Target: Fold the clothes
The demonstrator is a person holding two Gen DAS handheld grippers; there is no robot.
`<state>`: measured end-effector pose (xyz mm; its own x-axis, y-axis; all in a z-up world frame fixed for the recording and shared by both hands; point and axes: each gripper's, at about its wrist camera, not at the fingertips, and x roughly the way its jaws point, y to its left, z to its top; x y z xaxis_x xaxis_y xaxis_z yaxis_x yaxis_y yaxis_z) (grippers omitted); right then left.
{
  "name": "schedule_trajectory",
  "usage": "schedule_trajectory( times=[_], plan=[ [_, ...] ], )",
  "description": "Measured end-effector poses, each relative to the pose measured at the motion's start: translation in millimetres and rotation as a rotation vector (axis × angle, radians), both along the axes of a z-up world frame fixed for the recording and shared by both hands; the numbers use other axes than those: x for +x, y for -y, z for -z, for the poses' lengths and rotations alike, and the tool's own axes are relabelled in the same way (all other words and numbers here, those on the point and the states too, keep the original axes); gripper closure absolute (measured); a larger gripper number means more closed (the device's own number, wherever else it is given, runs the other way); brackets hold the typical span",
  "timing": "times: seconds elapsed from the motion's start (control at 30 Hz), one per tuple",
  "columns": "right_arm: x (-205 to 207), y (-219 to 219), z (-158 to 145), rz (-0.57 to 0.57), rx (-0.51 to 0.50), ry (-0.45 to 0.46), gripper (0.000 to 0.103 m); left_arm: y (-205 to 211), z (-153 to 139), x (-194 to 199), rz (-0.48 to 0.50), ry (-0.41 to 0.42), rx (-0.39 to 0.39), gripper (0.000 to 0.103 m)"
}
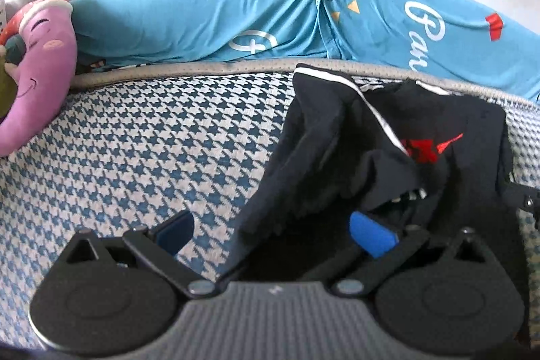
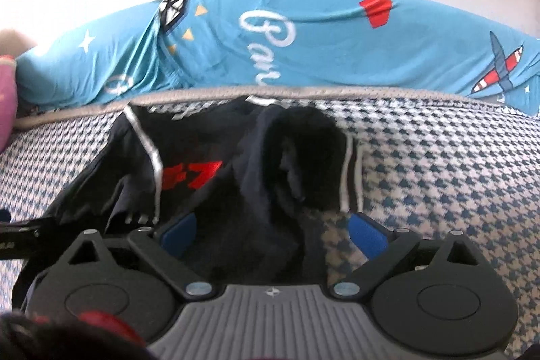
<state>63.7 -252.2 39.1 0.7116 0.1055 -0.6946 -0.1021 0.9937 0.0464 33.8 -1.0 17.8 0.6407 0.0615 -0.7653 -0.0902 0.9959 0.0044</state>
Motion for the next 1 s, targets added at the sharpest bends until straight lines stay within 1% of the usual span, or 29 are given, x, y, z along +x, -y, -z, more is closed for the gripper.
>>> schedule_trajectory(
  times=[0.1,0.27,0.33,0.37,0.43,0.53,0.67,0.77,0.87,0.93,0.97,1.0],
  plan=[
    [10,15,0,0.034,0.038,0.018,0.010,3,-1,6,0.001,0.015,0.008,0.000],
    [28,45,6,0.126,0.151,0.014,0.014,13,3,21,0.017,0.038,0.038,0.000],
    [33,50,7,0.143,0.172,0.017,0.014,15,5,30,0.013,0.034,0.047,0.000],
    [35,52,7,0.149,0.180,0.020,0.014,15,6,34,0.009,0.027,0.037,0.000],
    [40,53,8,0.158,0.180,0.024,0.014,14,9,40,-0.002,0.020,0.015,0.000],
    [49,51,11,0.163,0.170,0.023,0.014,14,12,45,-0.013,0.009,0.015,0.000],
    [63,53,16,0.185,0.166,0.031,0.014,7,14,45,-0.027,-0.012,-0.013,0.000],
    [69,57,19,0.201,0.186,0.023,0.014,3,13,44,-0.025,-0.014,-0.021,0.000],
    [65,57,17,0.184,0.174,0.055,0.015,2,12,43,-0.023,-0.015,-0.017,0.000],
    [62,55,16,0.163,0.147,0.086,0.025,1,10,43,-0.024,-0.015,-0.023,0.000],
    [60,53,15,0.149,0.137,0.098,0.036,0,9,42,-0.024,-0.013,-0.026,0.000],
    [59,52,15,0.134,0.129,0.107,0.044,0,9,41,-0.025,-0.012,-0.029,0.000]
  ],
)
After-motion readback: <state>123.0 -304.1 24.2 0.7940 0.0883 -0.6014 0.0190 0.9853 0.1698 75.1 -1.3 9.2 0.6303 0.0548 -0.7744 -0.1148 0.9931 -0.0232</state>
